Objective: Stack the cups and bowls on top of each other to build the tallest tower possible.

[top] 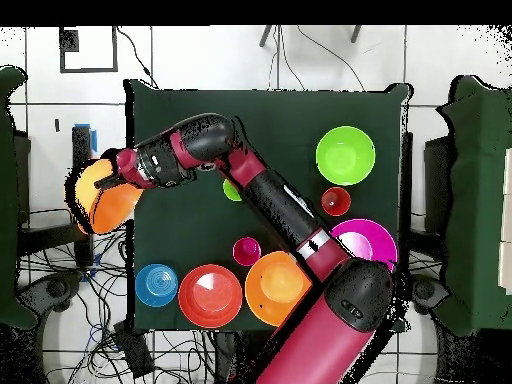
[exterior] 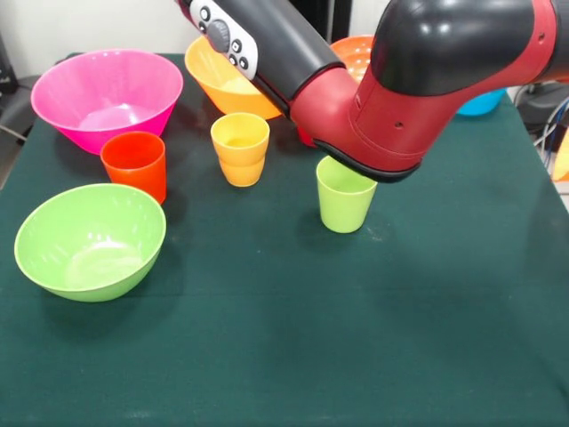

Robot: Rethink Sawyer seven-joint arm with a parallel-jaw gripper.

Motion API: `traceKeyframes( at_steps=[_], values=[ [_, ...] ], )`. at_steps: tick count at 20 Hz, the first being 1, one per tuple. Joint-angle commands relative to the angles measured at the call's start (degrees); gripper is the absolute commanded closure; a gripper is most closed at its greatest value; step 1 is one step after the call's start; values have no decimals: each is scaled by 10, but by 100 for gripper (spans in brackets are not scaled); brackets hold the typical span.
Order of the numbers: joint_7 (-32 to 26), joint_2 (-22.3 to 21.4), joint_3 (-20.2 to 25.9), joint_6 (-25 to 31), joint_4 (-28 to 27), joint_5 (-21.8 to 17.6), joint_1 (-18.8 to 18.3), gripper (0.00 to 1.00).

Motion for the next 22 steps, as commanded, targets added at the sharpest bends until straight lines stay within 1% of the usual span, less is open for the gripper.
traceKeyframes(
  at_steps=[1, 9, 13, 19, 22],
  values=[
    [-179, 20, -4, 74, -75, 29, 2, 100],
    [-177, 18, -1, 110, -94, 35, 6, 100],
    [-181, 25, 4, 110, -92, 36, 4, 100],
    [-194, 48, 20, 145, -110, 59, 10, 100],
    [-194, 51, 26, 164, -123, 68, 16, 100]
  ],
)
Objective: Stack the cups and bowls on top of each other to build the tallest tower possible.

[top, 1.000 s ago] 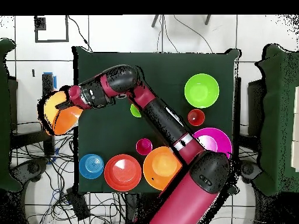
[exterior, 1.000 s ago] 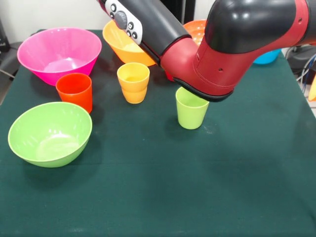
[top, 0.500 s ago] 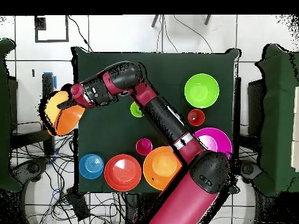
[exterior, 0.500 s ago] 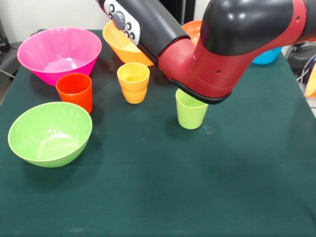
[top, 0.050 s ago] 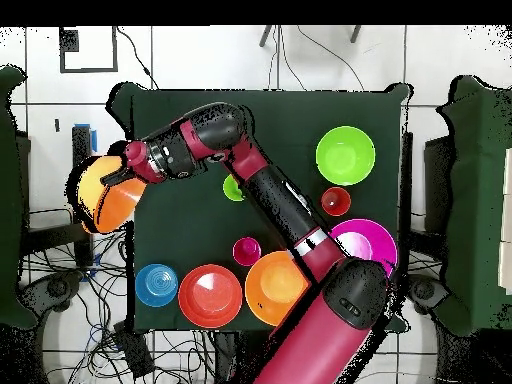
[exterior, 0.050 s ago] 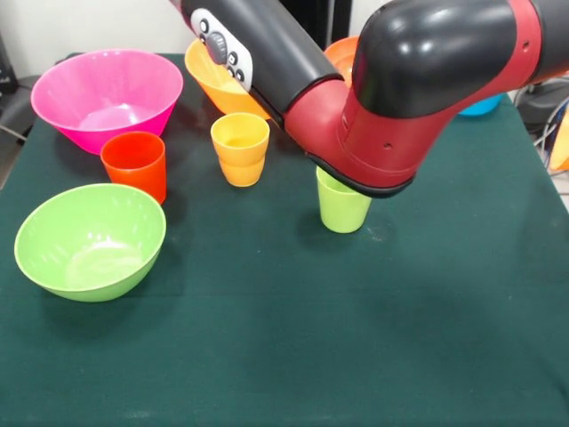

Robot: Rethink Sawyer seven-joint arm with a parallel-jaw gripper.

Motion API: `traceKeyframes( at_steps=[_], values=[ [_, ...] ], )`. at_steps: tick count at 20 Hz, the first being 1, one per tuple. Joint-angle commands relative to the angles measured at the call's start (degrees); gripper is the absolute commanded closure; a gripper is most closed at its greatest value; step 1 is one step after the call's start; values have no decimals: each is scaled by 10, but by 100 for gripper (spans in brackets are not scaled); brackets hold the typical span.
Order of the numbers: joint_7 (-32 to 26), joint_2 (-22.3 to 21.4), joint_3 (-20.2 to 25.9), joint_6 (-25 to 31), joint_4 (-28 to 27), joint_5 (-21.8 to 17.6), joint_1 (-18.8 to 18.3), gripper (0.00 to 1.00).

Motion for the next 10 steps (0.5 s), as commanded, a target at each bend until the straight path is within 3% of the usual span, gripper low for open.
traceKeyframes(
  at_steps=[1, 10],
  values=[
    [-192, 27, 3, 85, -85, 44, 17, 100],
    [-191, 36, 14, 117, -103, 52, 21, 100]
  ],
)
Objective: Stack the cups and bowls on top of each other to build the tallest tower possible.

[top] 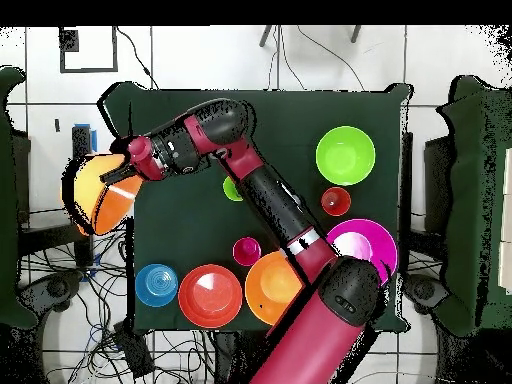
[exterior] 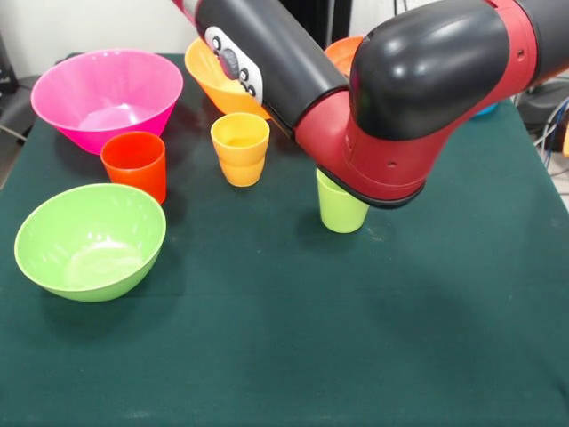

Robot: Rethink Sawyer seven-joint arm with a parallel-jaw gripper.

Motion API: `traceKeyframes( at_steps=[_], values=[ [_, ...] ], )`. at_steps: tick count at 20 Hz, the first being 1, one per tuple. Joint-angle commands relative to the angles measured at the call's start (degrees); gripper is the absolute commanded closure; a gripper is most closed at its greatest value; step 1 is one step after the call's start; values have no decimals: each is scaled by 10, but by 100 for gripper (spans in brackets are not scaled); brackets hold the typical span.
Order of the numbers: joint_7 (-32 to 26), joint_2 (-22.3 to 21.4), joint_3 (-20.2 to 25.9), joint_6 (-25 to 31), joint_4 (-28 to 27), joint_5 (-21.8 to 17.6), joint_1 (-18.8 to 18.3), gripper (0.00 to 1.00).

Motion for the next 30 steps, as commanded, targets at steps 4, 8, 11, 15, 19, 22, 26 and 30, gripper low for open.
traceKeyframes(
  at_steps=[4, 8, 11, 15, 19, 22, 26, 30],
  values=[
    [-178, 7, -7, 84, -90, 27, 17, 100],
    [-172, 6, -5, 89, -86, 27, 12, 100],
    [-173, 6, -6, 104, -95, 30, 14, 100],
    [-172, 6, -5, 128, -109, 36, 18, 100],
    [-172, 6, -6, 139, -116, 36, 20, 100],
    [-184, 13, -5, 138, -117, 30, 20, 100],
    [-209, 24, -11, 116, -111, 8, 14, 100],
    [-231, 25, -21, 92, -109, -17, 10, 100]
  ],
)
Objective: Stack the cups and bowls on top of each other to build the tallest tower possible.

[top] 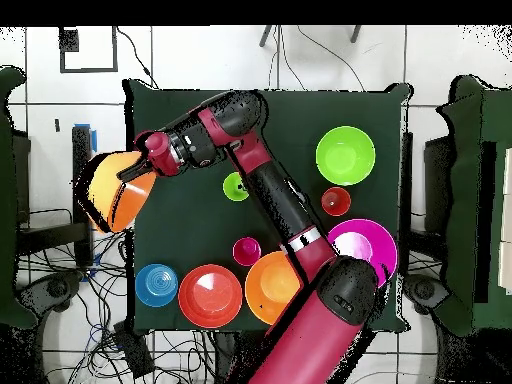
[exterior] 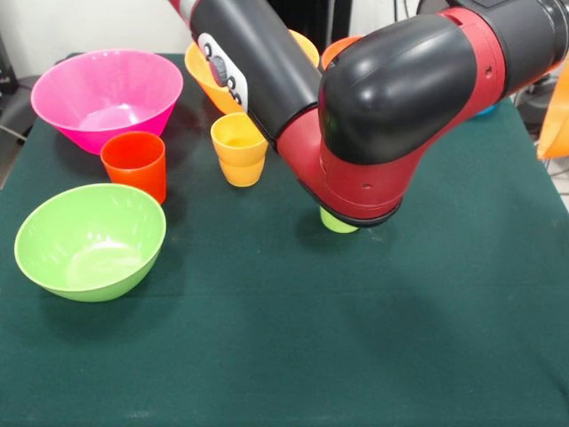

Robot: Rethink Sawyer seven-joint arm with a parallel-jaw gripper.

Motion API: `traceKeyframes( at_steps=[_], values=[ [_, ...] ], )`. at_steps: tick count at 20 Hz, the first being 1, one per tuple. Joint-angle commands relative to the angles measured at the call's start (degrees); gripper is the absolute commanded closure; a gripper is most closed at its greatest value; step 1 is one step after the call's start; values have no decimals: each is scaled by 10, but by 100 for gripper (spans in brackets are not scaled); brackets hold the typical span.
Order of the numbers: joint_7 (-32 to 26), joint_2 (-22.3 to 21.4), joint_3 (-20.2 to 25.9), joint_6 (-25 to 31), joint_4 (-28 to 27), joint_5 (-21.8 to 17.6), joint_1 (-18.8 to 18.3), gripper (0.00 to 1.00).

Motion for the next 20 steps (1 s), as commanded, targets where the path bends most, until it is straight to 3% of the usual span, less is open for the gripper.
traceKeyframes(
  at_steps=[1, 9, 20],
  values=[
    [-222, 20, -27, 2, -58, -25, 7, 100],
    [-276, 44, -35, -23, -73, -46, 13, 100],
    [-329, 61, -46, -10, -117, -59, 29, 100]
  ],
)
